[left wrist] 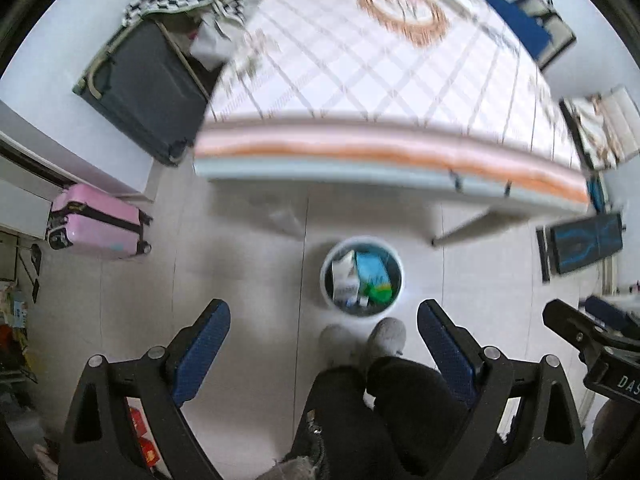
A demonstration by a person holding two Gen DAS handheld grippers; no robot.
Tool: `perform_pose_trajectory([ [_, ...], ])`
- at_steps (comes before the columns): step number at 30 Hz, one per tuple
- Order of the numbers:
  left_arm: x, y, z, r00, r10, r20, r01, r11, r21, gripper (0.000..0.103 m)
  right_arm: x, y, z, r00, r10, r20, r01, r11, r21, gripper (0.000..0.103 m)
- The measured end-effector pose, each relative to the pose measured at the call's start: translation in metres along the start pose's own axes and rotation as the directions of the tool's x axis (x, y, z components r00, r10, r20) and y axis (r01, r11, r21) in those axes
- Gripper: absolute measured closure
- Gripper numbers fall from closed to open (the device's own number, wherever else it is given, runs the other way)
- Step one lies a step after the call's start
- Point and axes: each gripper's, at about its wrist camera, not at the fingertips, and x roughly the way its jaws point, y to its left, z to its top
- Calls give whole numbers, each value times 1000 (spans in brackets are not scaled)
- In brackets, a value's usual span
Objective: Collect trash
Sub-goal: 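Raise both tools from the bin back over the table, then grasp the white Doctor toothpaste box with left gripper while right gripper grasps a silver blister pack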
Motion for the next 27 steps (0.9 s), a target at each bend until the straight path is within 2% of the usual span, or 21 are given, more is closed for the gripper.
perform_pose_trajectory([
  [5, -19, -3, 60, 993, 38, 116, -33, 998, -44, 7, -25, 2, 59, 997, 37, 64, -40, 998, 57, 1],
  [7, -23, -9, 92, 988, 35, 153, -25, 998, -63, 0, -29, -1, 93, 996, 36, 83, -41, 997, 60, 1],
  [9, -25, -18, 125, 982, 50, 182, -36, 996, -77, 0, -30, -10, 135, 995, 15, 95, -21, 998, 59, 1],
  [10, -23, -24, 140, 979, 67, 191, -52, 995, -82, 0, -28, -15, 150, 995, 10, 97, -15, 998, 60, 1],
  [13, -8, -48, 189, 971, 129, 200, -111, 989, -97, 0, -19, -43, 223, 995, -29, 93, 25, 999, 43, 1],
  [16, 32, -83, 242, 974, 186, 132, -173, 979, -104, 0, 5, -82, 309, 993, -85, 78, 83, 996, 17, 1],
  [18, 66, -107, 276, 980, 191, 55, -184, 977, -110, 0, 28, -112, 377, 991, -124, 51, 123, 992, 6, 1],
  [19, 80, -118, 289, 982, 188, 26, -184, 977, -110, 0, 39, -121, 398, 990, -132, 38, 132, 991, 3, 1],
  [21, 112, -142, 317, 980, 197, -31, -199, 974, -105, 0, 68, -146, 460, 988, -157, 4, 157, 987, -15, 1],
  [24, 147, -171, 348, 972, 224, -69, -230, 970, -83, 0, 108, -169, 527, 983, -180, -42, 178, 983, -53, 1],
  [27, 179, -188, 378, 962, 247, -114, -256, 964, -68, 0, 145, -173, 577, 979, -196, -62, 189, 976, -113, 1],
])
